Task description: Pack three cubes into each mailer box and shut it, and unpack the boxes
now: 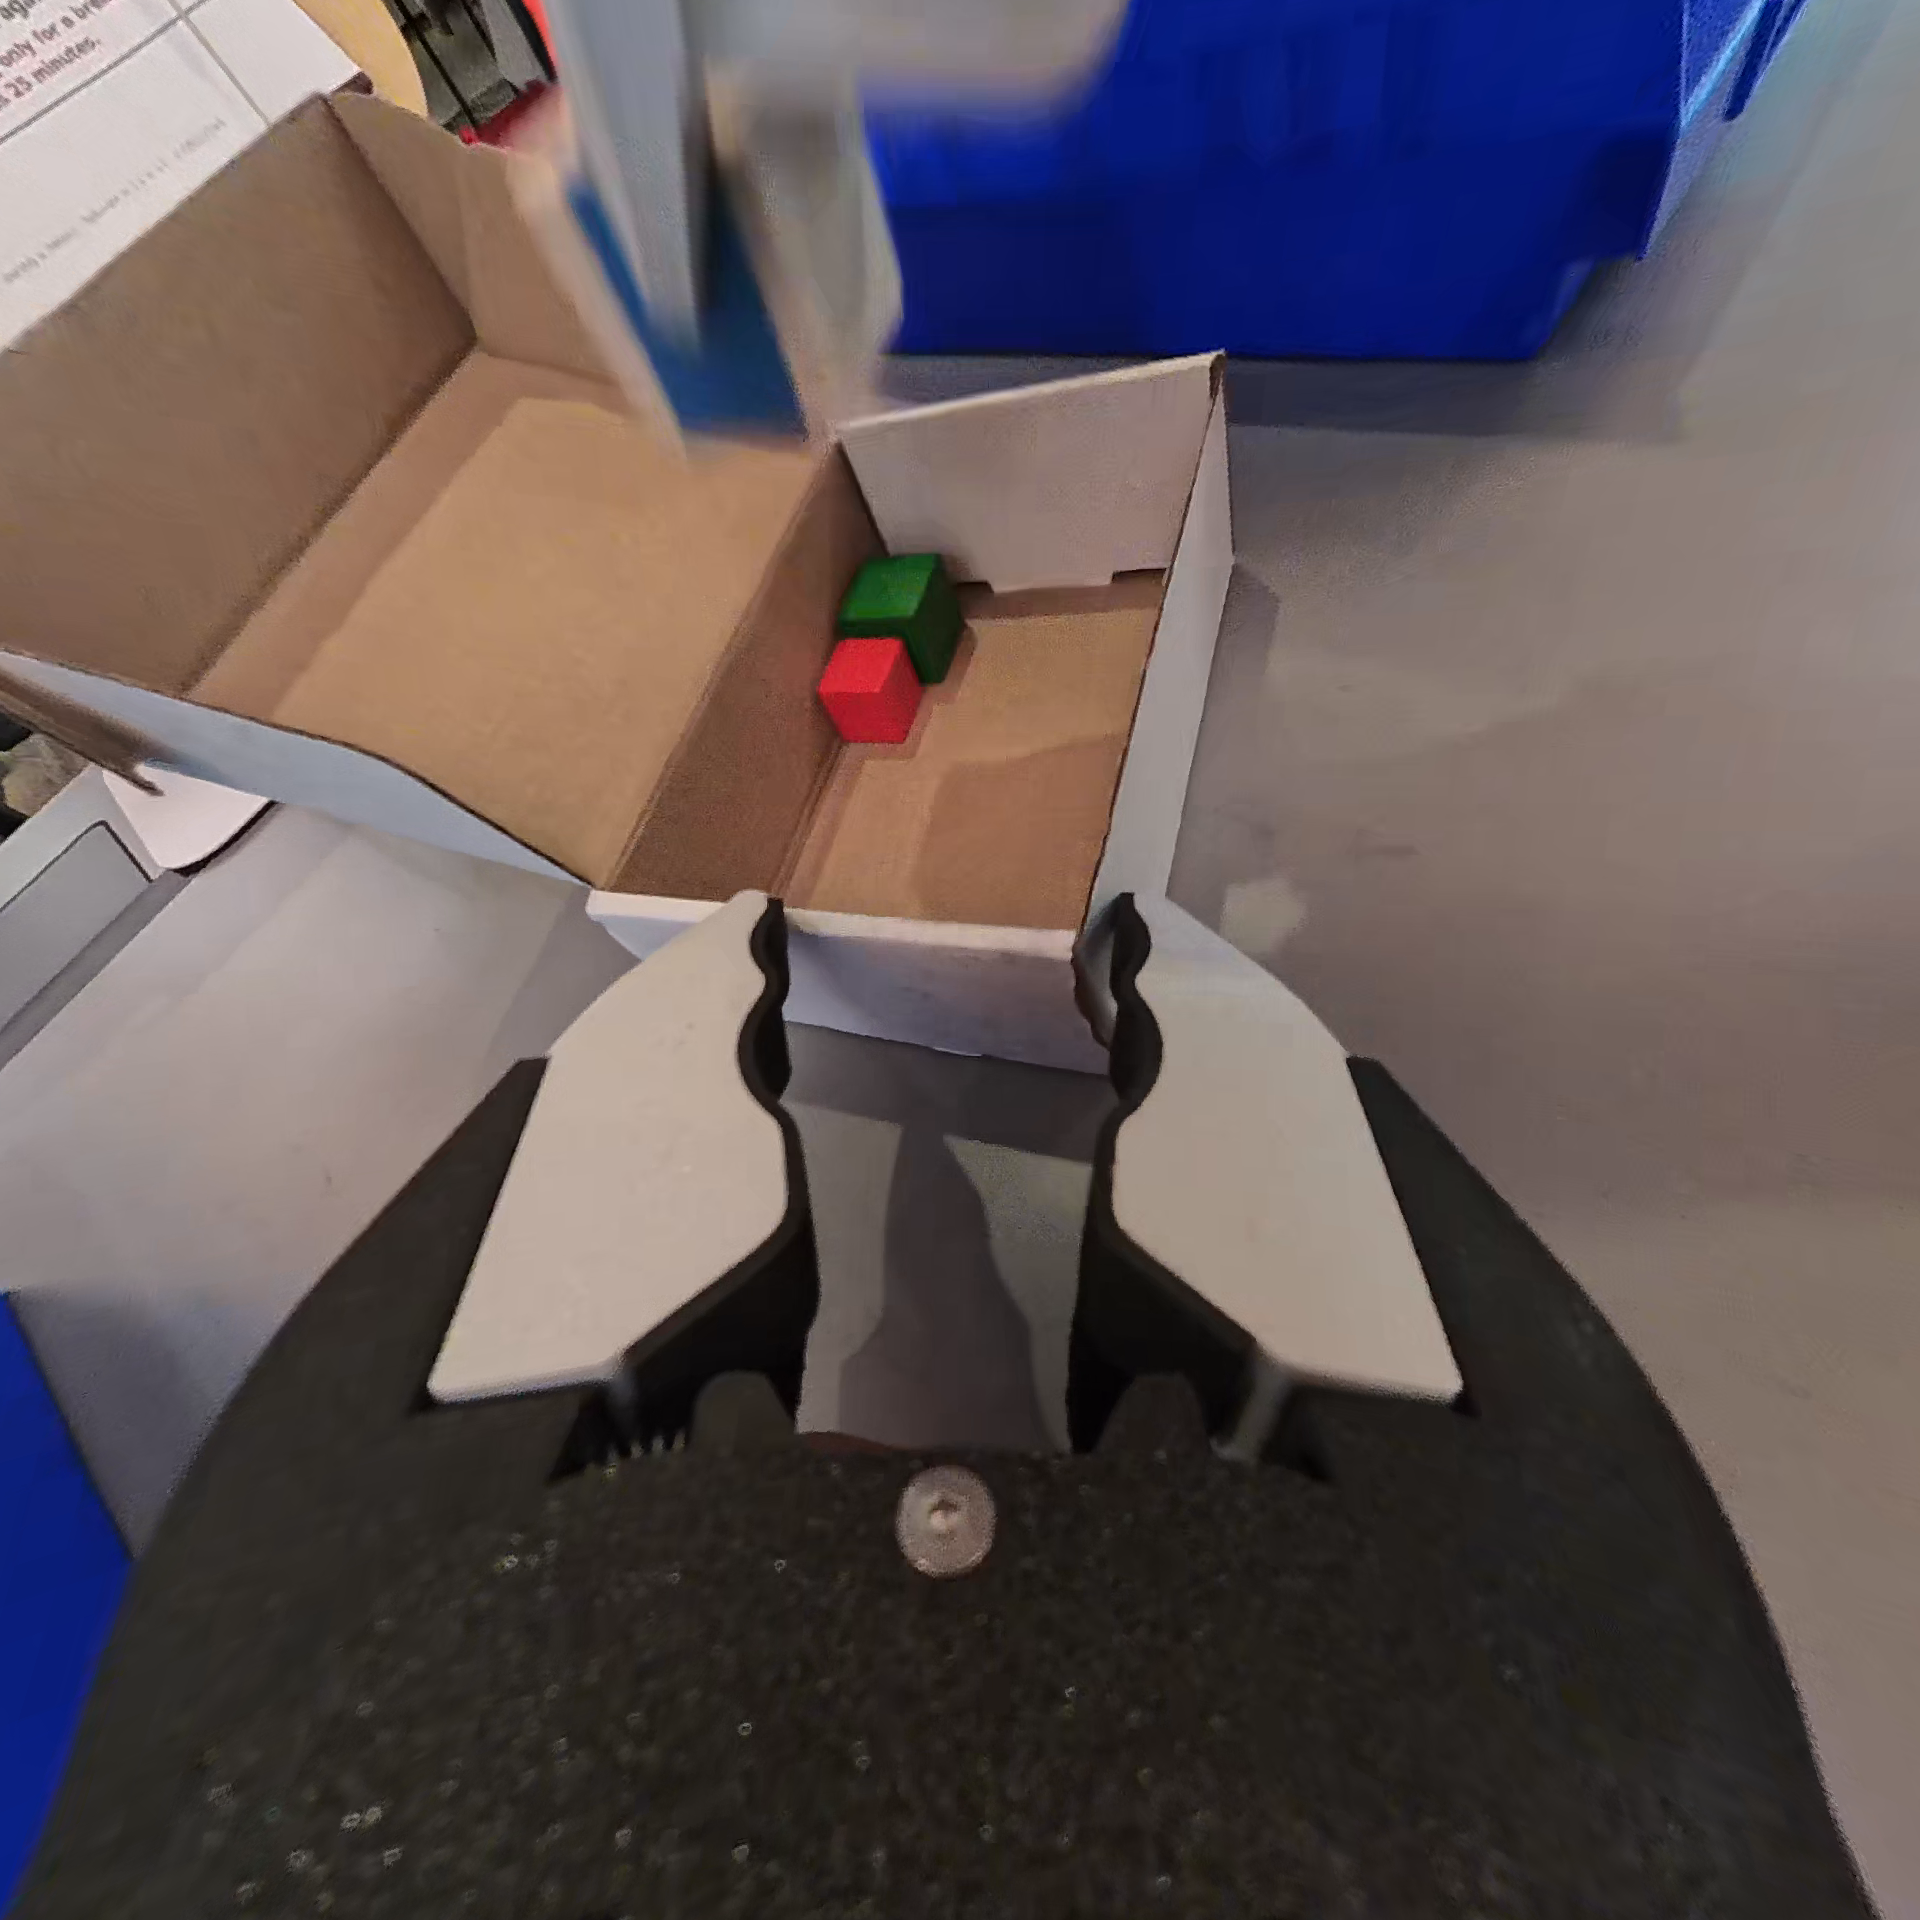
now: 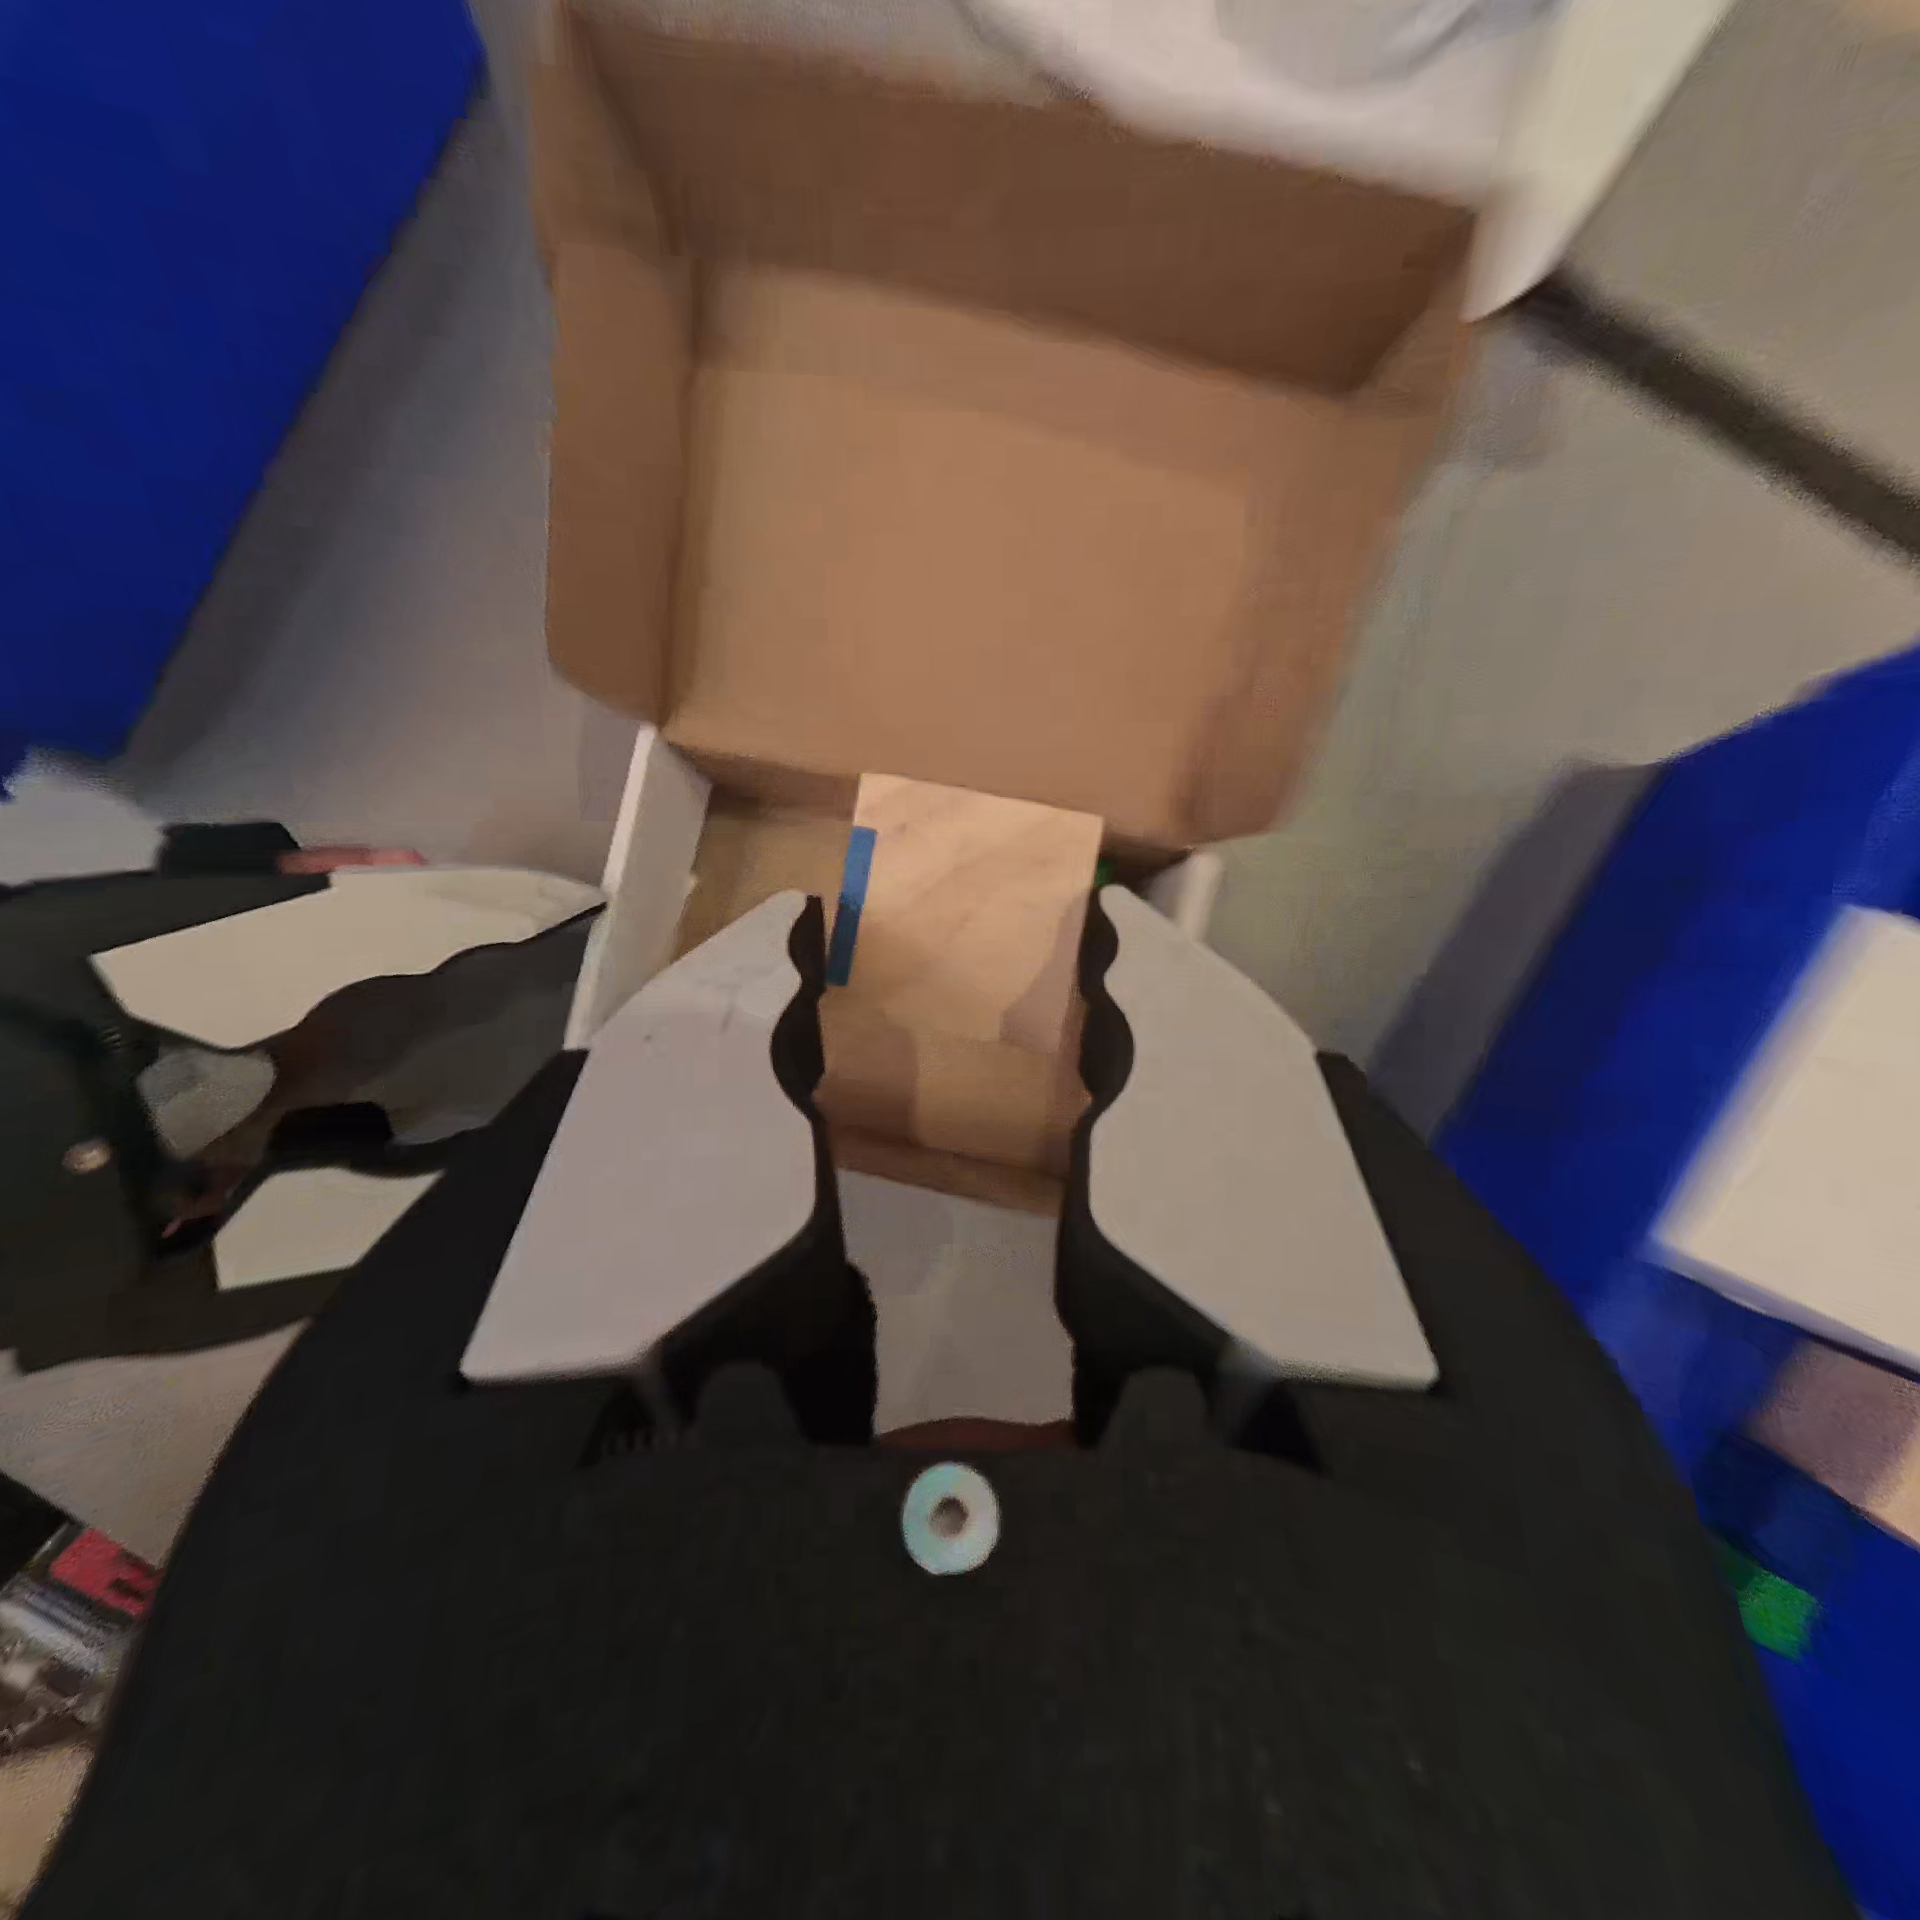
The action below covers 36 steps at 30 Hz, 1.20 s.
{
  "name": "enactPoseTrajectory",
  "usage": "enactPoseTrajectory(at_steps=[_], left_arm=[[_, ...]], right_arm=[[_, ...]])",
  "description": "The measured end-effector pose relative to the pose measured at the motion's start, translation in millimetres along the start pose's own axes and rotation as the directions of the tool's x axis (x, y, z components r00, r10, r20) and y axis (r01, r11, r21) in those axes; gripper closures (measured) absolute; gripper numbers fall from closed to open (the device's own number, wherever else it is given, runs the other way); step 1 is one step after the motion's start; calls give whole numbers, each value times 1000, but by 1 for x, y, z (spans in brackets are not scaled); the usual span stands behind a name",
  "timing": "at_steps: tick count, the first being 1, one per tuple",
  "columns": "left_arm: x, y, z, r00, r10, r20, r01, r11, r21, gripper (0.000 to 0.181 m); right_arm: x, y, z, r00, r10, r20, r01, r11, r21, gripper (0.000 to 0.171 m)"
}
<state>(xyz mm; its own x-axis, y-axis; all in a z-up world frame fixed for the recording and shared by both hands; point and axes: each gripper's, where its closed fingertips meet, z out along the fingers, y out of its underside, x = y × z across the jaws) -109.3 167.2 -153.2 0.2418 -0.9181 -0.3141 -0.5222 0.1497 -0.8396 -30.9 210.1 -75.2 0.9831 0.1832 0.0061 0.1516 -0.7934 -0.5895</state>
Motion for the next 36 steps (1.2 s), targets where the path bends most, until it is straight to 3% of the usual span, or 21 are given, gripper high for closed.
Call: enactPoseTrajectory(at_steps=[4, 7, 11, 16, 20, 26, 28, 29, 31, 34, 36], left_arm=[[0, 0, 0, 1000, -5, 0, 5, 1000, 0, 122], [0, 0, 0, 1000, 3, 5, -3, 1000, -2, 122], [0, 0, 0, 1000, -5, 0, 5, 1000, 0, 122], [0, 0, 0, 1000, -3, 1, 3, 1000, 1, 122], [0, 0, 0, 1000, -3, 1, 3, 1000, 1, 122], [0, 0, 0, 1000, -2, 1, 2, 1000, 1, 122], [0, 0, 0, 1000, -1, 2, 1, 1000, 1, 122], [0, 0, 0, 1000, 0, 2, 0, 1000, 0, 122], [0, 0, 0, 1000, 1, 3, -1, 1000, 0, 122], [0, 0, 0, 1000, 2, 3, -2, 1000, 0, 122], [0, 0, 0, 1000, 1, 2, -1, 1000, 0, 122]], right_arm=[[68, -13, -91, 987, 108, -116, -84, 976, 200, 125], [123, 23, -118, 962, 211, -176, -180, 968, 176, 125], [169, 99, -82, 947, 271, -173, -285, 957, -61, 124], [166, 153, -18, 959, 279, -46, -280, 918, -280, 124], [168, 163, 4, 959, 282, -23, -275, 911, -309, 124], [168, 177, -4, 958, 285, -19, -274, 897, -348, 123], [172, 170, -20, 950, 304, -68, -309, 891, -332, 124], [176, 161, -34, 946, 304, -111, -323, 896, -303, 133], [172, 128, -68, 951, 260, -165, -289, 940, -179, 130], [118, 63, -103, 988, 123, -91, -119, 992, 41, 119], [69, 39, -101, 1000, 1, -17, 1, 996, 94, 116]])
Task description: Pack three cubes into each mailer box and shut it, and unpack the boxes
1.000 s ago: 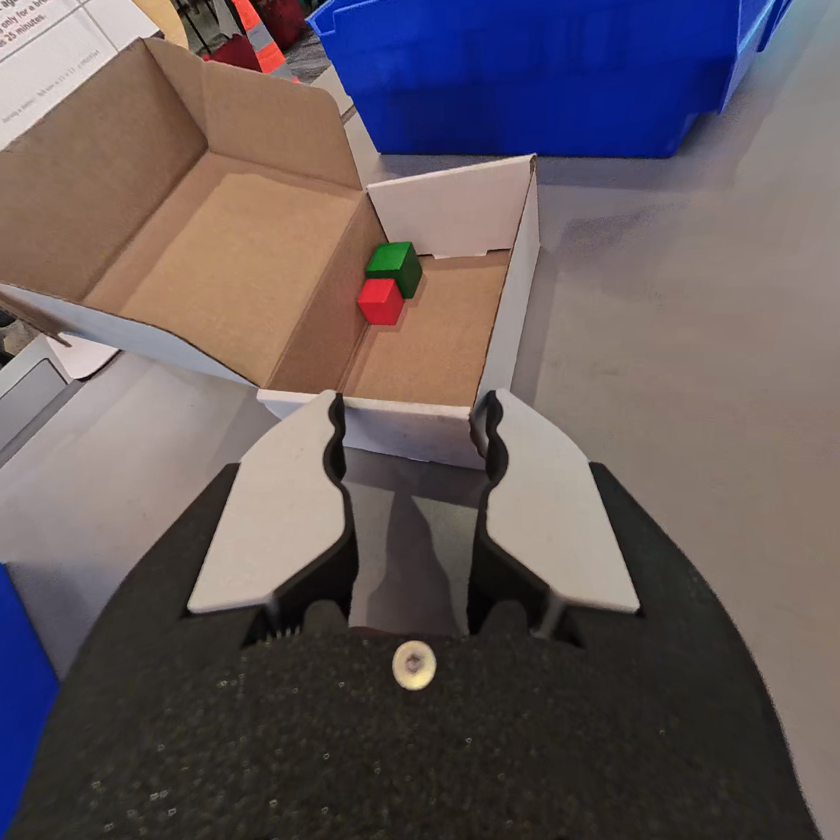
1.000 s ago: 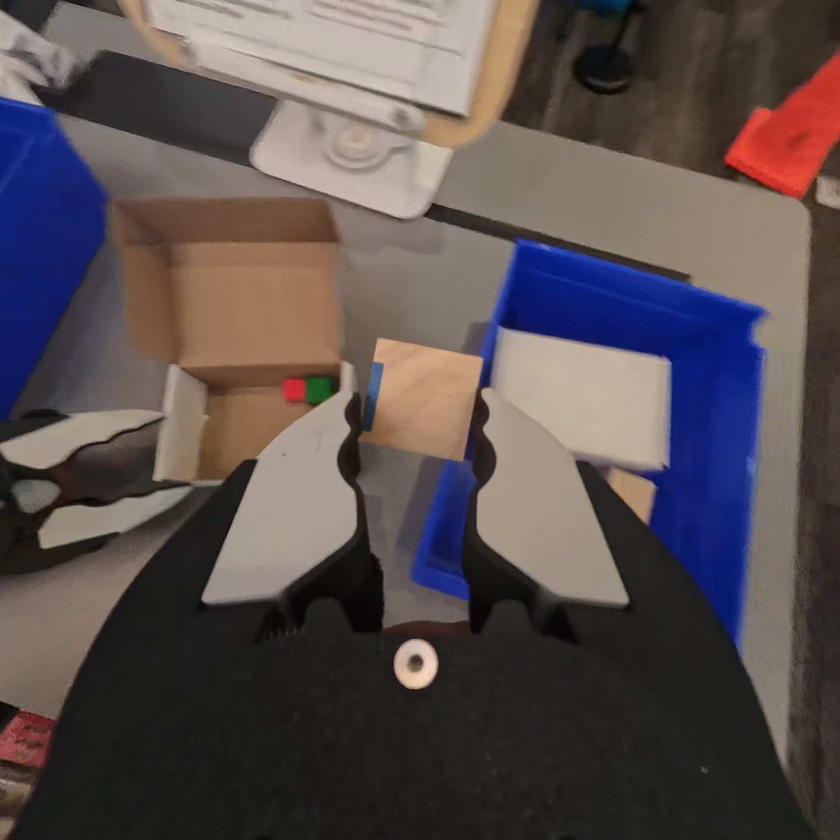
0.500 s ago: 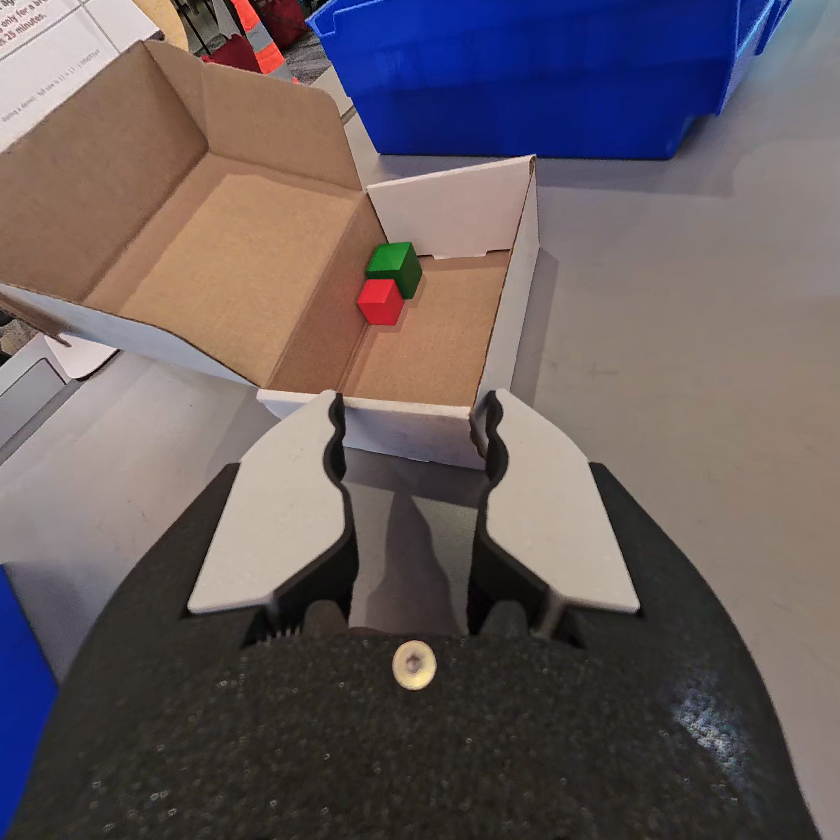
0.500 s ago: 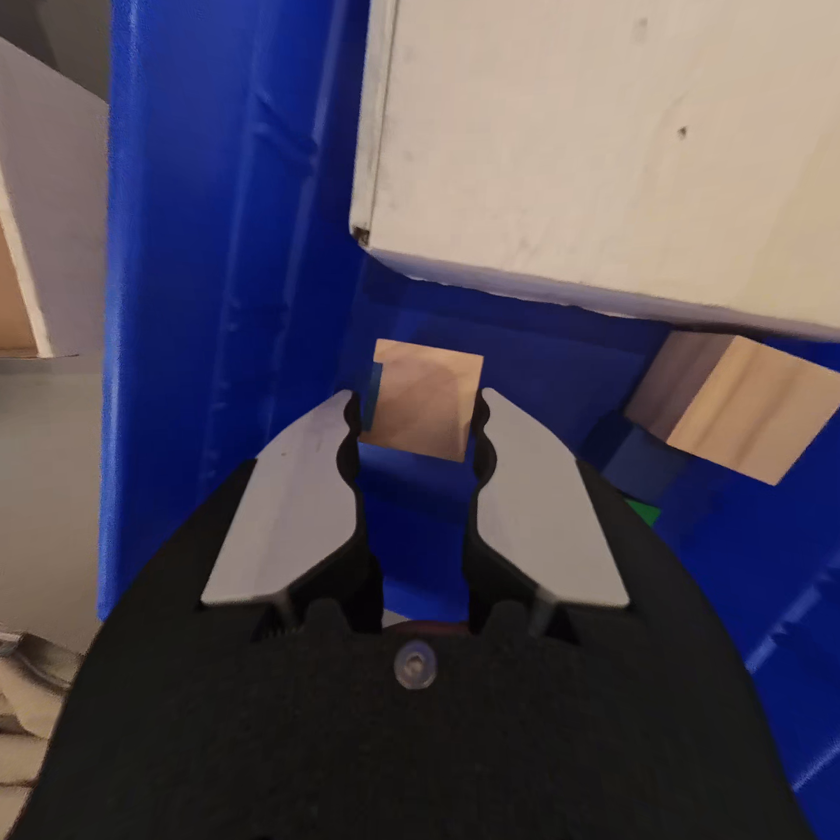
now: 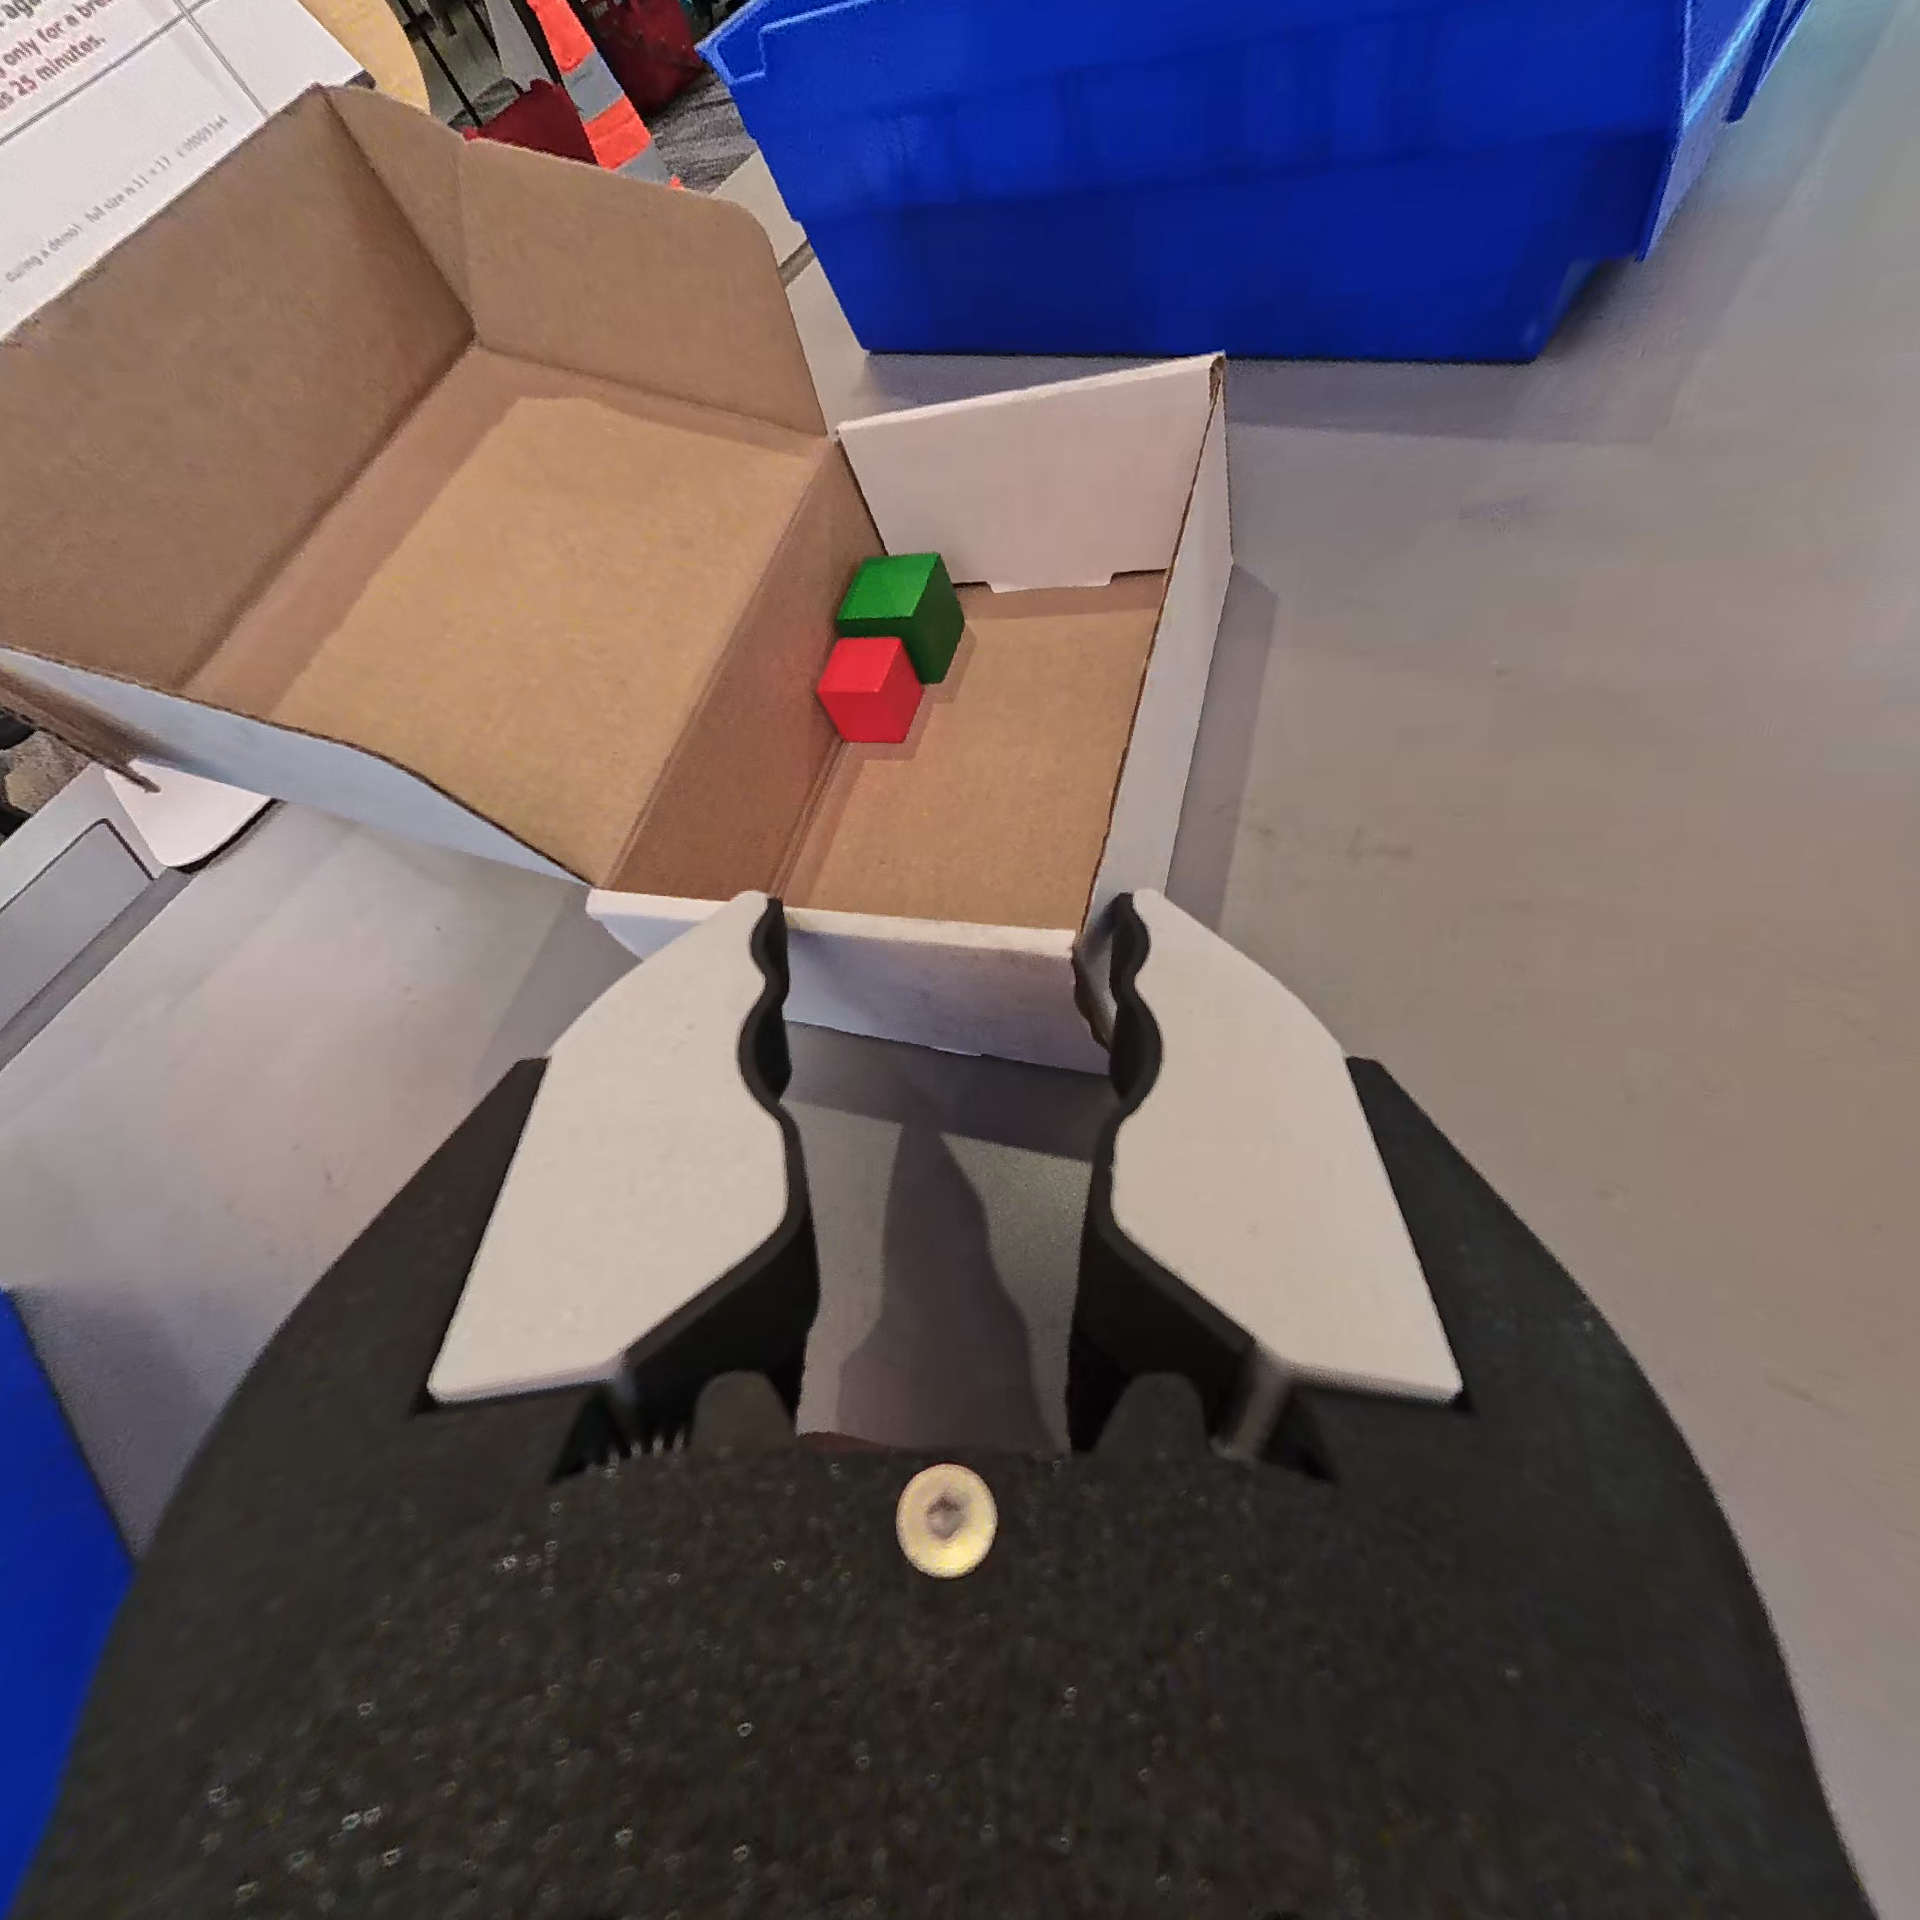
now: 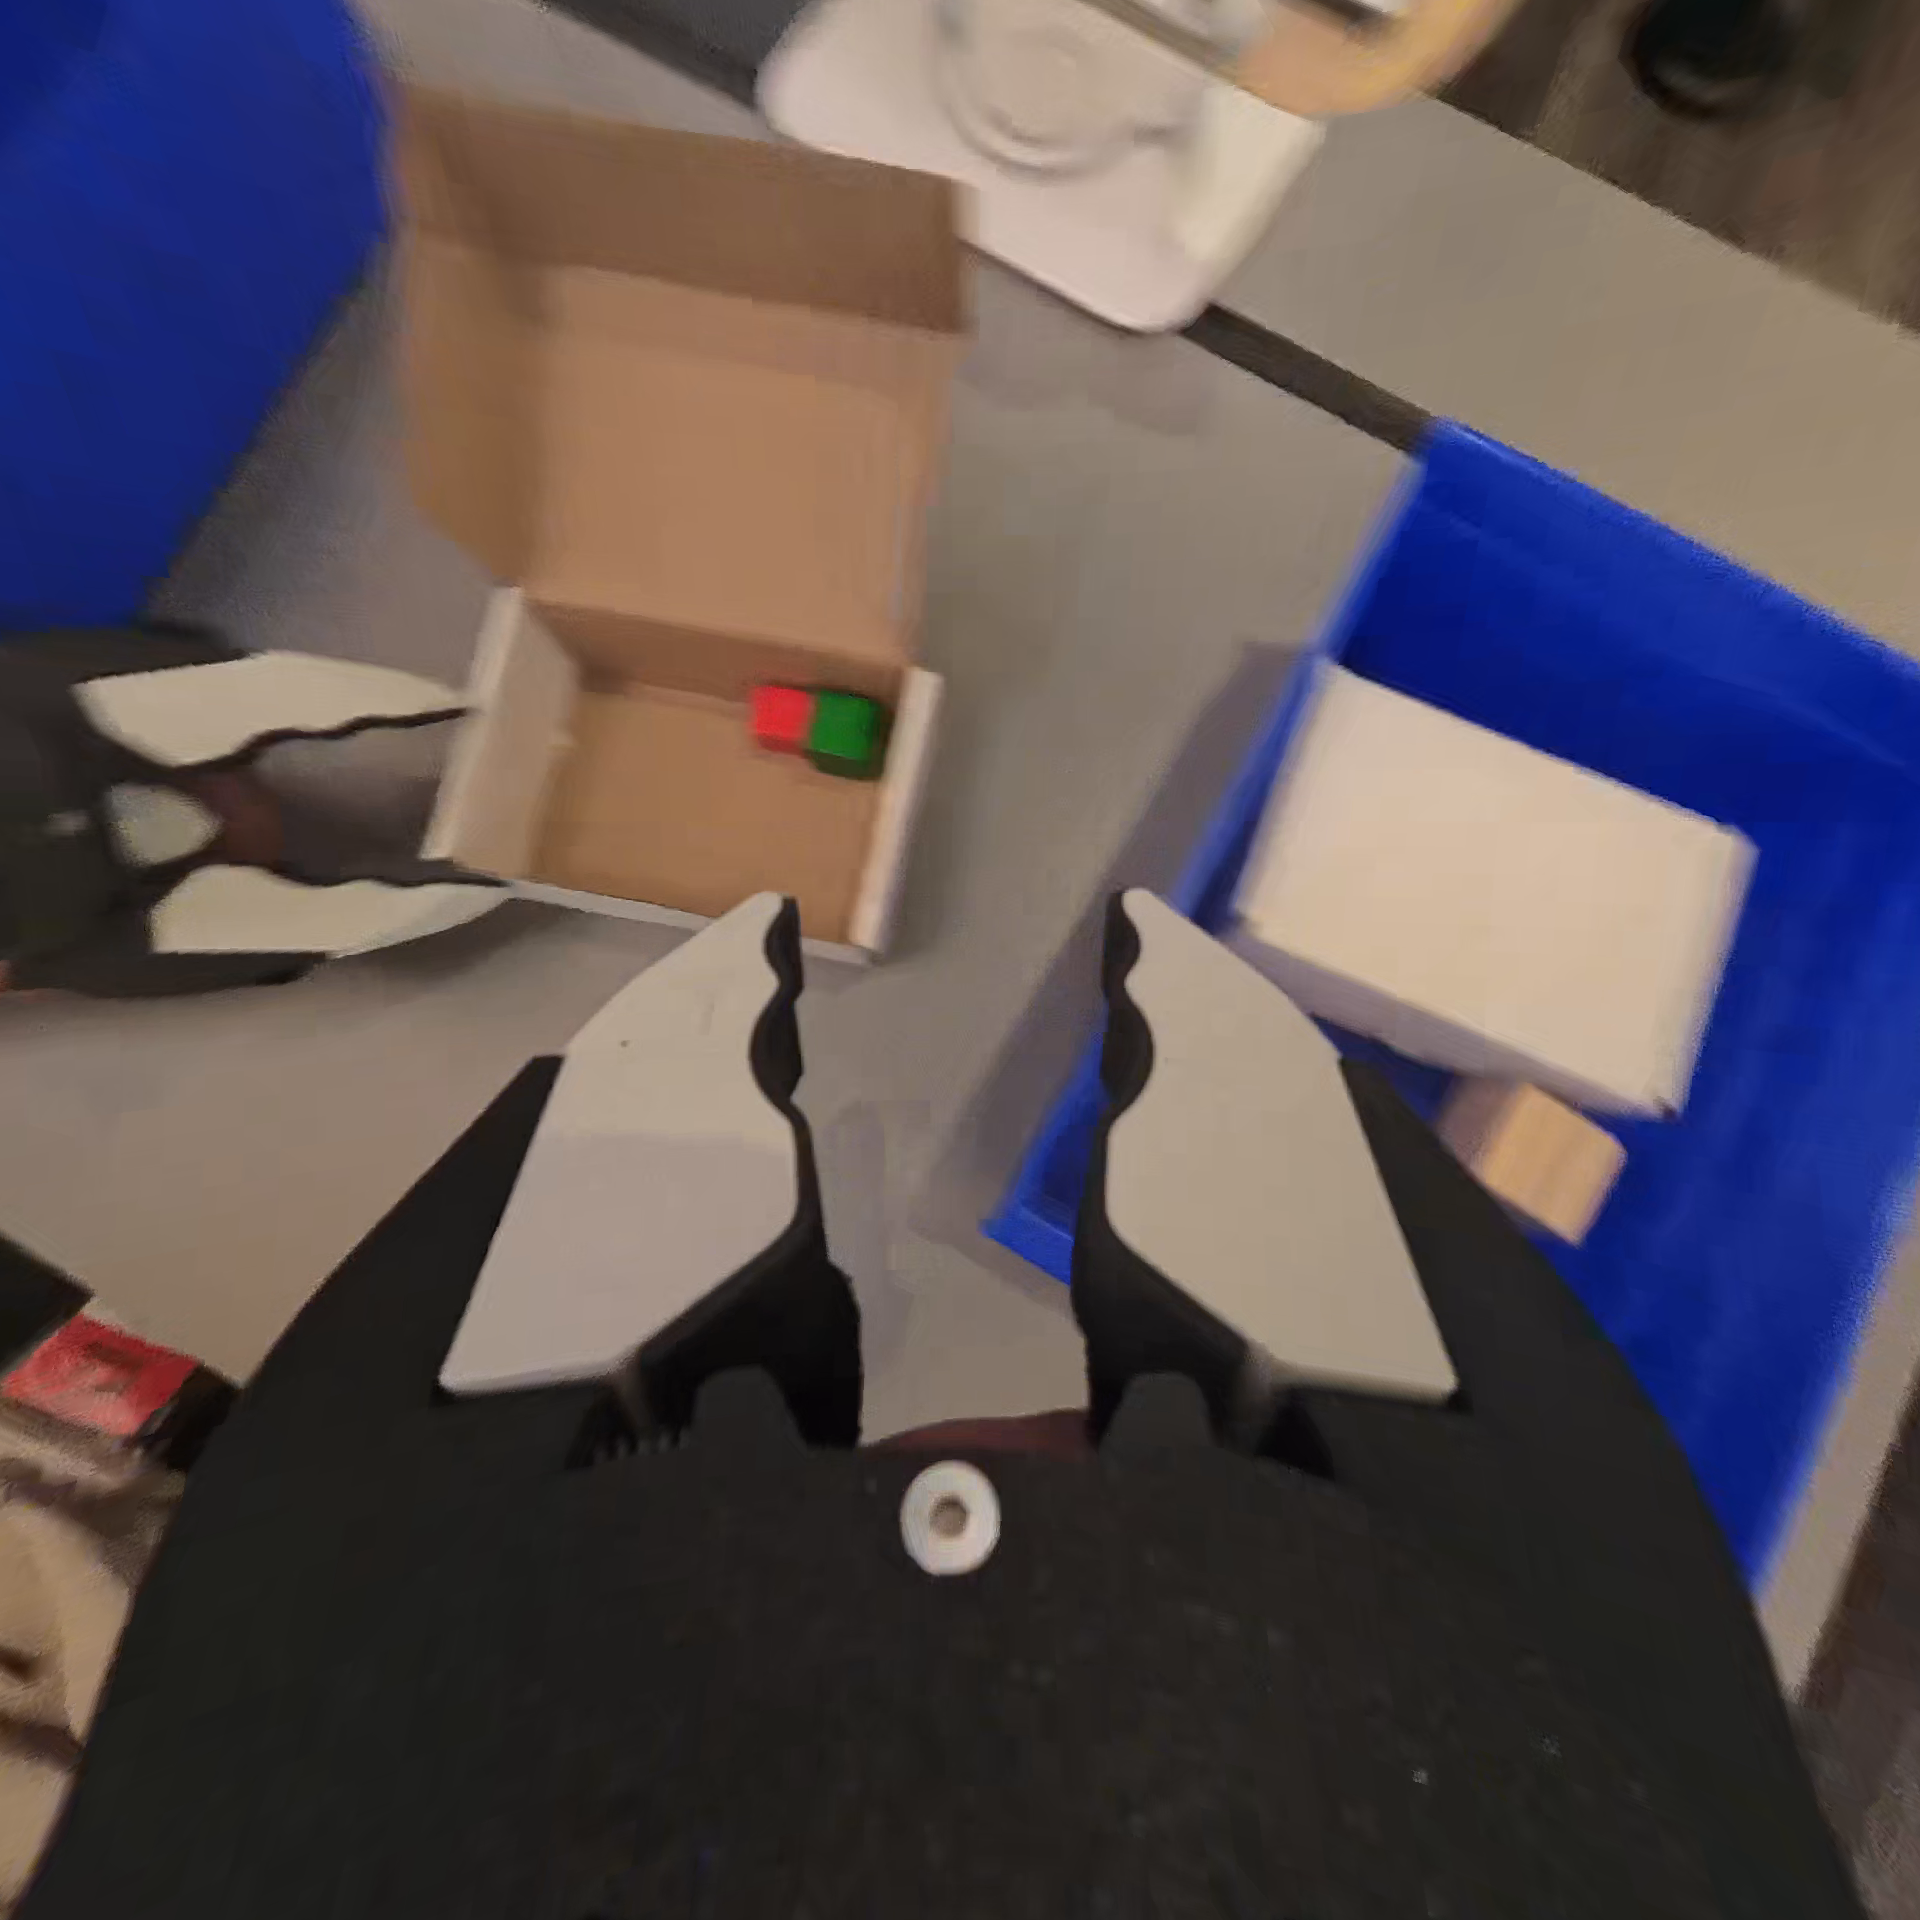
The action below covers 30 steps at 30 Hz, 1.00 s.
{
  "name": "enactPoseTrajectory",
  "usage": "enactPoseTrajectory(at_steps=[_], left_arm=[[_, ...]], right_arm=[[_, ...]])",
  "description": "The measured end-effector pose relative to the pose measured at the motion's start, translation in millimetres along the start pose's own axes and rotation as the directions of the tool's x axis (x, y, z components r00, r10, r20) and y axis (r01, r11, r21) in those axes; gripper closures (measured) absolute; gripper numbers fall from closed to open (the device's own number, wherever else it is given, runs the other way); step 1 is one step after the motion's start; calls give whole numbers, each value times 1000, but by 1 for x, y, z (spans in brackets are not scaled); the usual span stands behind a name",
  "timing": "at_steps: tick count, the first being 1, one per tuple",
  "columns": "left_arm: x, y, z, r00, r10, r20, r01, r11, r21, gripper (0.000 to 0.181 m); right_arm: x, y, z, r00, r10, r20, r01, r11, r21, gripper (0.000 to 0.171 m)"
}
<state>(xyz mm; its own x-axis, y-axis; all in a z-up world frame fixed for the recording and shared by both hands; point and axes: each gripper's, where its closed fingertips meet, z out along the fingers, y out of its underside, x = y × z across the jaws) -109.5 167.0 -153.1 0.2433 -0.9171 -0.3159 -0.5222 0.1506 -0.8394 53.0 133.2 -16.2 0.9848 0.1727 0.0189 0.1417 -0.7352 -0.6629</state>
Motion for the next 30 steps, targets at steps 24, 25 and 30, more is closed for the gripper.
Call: enactPoseTrajectory(at_steps=[24, 25, 30], left_arm=[[0, 0, 1, 1000, 11, 8, -11, 1000, -3, 122], [0, 0, 1, 1000, 13, 9, -13, 1000, -3, 122], [0, 0, 1, 1000, 16, 11, -16, 1000, -4, 122]], right_arm=[[-50, 30, 195, 990, 24, -136, -66, 947, -313, 123], [-51, 32, 198, 991, 17, -136, -59, 948, -312, 122], [-54, 38, 200, 991, -9, -130, -35, 942, -335, 119]])
